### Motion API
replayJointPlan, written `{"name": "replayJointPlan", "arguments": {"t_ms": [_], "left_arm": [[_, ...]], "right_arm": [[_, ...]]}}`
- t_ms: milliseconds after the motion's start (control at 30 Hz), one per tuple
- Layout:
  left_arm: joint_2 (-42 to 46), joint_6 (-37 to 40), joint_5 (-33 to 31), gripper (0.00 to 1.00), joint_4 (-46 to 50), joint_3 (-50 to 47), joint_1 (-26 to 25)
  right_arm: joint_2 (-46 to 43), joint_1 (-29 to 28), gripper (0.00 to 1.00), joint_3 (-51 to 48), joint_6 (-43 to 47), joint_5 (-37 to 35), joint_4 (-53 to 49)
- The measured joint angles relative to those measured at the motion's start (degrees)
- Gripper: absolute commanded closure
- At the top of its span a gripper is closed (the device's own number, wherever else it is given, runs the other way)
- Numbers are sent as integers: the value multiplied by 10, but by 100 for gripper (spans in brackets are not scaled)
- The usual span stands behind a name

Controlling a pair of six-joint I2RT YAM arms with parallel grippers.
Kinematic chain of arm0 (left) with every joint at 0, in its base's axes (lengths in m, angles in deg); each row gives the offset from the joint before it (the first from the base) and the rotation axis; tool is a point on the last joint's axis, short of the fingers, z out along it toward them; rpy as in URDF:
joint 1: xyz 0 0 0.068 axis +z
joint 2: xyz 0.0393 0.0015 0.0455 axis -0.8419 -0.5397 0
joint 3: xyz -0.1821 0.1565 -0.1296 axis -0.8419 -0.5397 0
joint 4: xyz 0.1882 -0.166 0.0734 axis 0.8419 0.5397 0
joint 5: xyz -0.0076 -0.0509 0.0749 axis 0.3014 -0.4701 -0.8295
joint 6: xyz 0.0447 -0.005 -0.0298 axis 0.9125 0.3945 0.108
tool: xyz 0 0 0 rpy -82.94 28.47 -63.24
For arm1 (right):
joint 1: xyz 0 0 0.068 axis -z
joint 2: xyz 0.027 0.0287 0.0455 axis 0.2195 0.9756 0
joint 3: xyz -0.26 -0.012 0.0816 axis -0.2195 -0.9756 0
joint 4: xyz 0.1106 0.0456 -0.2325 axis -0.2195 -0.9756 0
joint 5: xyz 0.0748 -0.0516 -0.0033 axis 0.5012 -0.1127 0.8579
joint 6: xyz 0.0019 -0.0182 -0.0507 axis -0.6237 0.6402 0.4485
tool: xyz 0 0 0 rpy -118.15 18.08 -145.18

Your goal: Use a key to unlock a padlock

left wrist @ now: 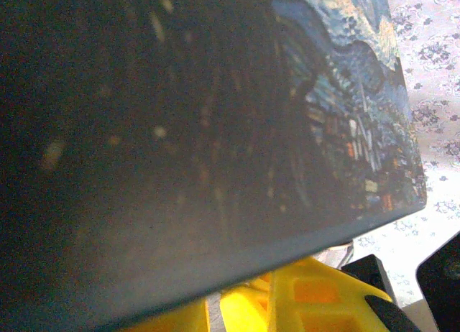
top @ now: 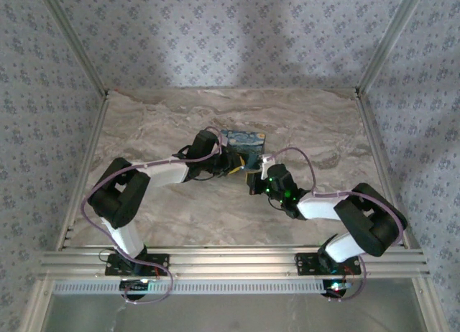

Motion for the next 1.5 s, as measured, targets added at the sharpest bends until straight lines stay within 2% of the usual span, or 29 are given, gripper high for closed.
{"name": "replayJointPlan", "arguments": {"t_ms": [733,1500], "left_arm": [[0,0,0,79,0,0,-1],[0,0,-13,79,-3,0,-1]], "right_arm": [[-18,0,100,-5,0,-1,0],[6,2,100,10,21,-9,0]]}}
